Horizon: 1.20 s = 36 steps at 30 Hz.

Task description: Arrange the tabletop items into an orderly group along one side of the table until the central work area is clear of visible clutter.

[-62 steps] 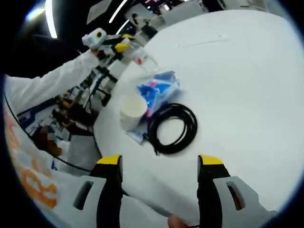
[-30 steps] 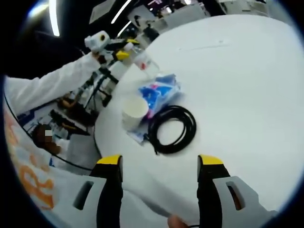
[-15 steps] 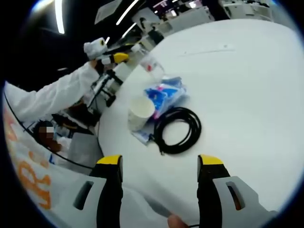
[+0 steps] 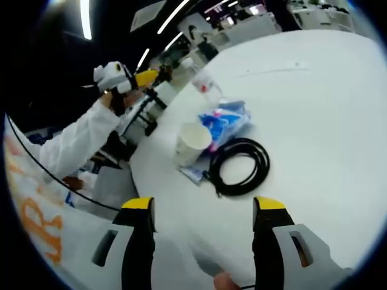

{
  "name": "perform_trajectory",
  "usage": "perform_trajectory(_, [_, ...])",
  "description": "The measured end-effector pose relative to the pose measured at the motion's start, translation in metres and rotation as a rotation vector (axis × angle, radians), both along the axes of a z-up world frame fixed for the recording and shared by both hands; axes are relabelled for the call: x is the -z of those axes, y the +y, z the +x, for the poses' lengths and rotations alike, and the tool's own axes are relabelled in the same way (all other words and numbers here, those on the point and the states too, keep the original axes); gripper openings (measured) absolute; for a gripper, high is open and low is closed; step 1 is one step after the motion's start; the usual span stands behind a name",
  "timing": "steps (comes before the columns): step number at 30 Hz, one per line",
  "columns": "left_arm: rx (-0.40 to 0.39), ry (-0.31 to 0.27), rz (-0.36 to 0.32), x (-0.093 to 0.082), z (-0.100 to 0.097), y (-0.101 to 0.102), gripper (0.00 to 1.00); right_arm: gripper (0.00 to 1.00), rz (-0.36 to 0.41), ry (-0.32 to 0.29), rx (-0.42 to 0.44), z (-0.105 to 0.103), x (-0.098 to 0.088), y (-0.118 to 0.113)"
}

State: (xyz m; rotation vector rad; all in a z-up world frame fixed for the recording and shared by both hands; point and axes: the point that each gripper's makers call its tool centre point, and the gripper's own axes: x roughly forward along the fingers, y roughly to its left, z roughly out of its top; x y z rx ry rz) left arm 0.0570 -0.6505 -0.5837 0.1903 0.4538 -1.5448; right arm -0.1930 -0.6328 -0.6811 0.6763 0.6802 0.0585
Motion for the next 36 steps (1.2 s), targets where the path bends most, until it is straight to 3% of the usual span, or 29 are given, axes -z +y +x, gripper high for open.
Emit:
perform_trajectory(4, [-0.058,0.002,0.026,0.013,-0.019,0.019,0.89,0.66,-0.010,-0.013,-0.013,-0.002,-0.002,0.003])
perform_trajectory(7, [-0.129,0.008,0.026,0.015,-0.029,0.033,0.96,0.67,-0.008,-0.019,-0.015,-0.004,-0.003,0.004])
perform_trajectory(11, [-0.139,-0.027,0.057,0.019,-0.040,0.048,1.00,0.67,-0.010,-0.024,-0.029,-0.006,-0.002,0.008])
perform_trajectory(22, [-0.206,-0.002,0.017,0.015,-0.052,0.069,1.00,0.67,-0.019,-0.037,-0.038,-0.011,-0.002,0.011])
perform_trajectory(24, [-0.204,-0.011,0.017,0.017,-0.057,0.071,1.00,0.67,-0.021,-0.035,-0.043,-0.012,-0.002,0.012])
perform_trajectory(26, [-0.208,-0.058,0.023,0.019,-0.061,0.075,1.00,0.67,-0.027,-0.031,-0.056,-0.012,-0.001,0.013])
perform_trajectory(32, [-0.254,-0.007,0.016,0.027,-0.073,0.093,1.00,0.67,-0.063,-0.041,-0.113,0.000,-0.007,0.014])
perform_trajectory(36, [-0.273,-0.022,0.051,0.037,-0.081,0.114,1.00,0.66,-0.094,-0.040,-0.173,0.009,-0.010,0.014])
